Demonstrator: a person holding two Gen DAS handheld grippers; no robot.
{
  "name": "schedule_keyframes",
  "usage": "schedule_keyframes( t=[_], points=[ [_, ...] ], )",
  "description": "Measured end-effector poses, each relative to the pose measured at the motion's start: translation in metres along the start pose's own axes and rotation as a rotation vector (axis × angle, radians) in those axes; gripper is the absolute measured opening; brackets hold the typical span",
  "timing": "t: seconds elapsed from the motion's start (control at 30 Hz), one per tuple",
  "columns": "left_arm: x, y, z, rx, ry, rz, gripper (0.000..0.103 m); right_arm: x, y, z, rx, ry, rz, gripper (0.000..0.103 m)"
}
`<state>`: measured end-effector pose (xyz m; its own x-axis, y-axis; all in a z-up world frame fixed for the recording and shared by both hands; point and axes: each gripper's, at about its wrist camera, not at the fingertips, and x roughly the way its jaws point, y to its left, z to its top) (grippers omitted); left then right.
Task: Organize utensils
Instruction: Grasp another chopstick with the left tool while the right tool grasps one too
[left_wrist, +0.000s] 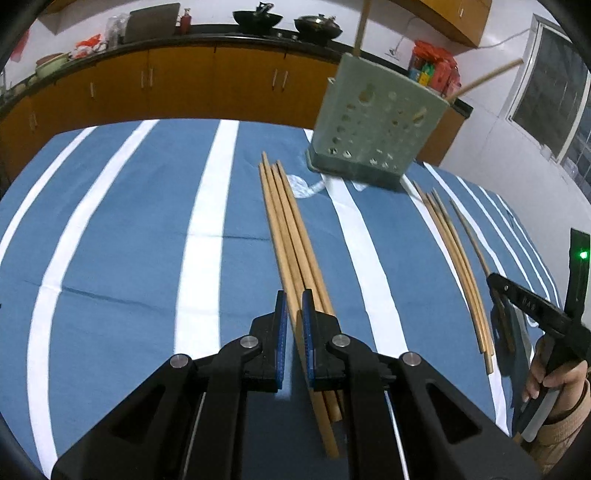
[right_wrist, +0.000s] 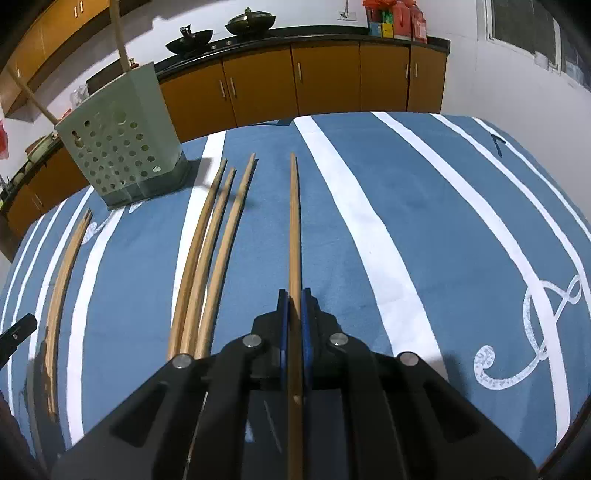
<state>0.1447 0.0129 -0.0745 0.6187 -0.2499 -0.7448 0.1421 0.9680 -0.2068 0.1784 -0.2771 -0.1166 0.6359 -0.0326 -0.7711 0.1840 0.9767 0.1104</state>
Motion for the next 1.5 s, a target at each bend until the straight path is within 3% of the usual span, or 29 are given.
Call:
schedule_keyframes(
  t=[0.33, 0.67, 0.9, 1.0, 1.5],
  points=[
    [0.01, -0.005, -0.006, 0.047, 0.036, 0.068, 0.009, -0.001, 0.001, -0.001, -0.024, -0.005, -0.006, 0.008],
    [0.011, -0.008, -0.007, 0.062, 0.019, 0.112, 0.009, -0.007, 0.008, -0.01, -0.063, -0.004, 0.003, 0.014],
    [0.012, 0.028, 0.007, -0.01, 0.002, 0.182, 0.008, 0.0, -0.002, 0.0, -0.042, -0.011, -0.011, 0.008],
    [0.009, 0.044, 0.009, -0.043, -0.008, 0.177, 0.008, 0.002, -0.004, 0.002, -0.033, -0.009, -0.009, 0.009],
    [0.009, 0.049, 0.009, -0.071, -0.014, 0.141, 0.008, 0.003, -0.005, 0.003, -0.041, -0.007, -0.016, 0.009]
  ],
)
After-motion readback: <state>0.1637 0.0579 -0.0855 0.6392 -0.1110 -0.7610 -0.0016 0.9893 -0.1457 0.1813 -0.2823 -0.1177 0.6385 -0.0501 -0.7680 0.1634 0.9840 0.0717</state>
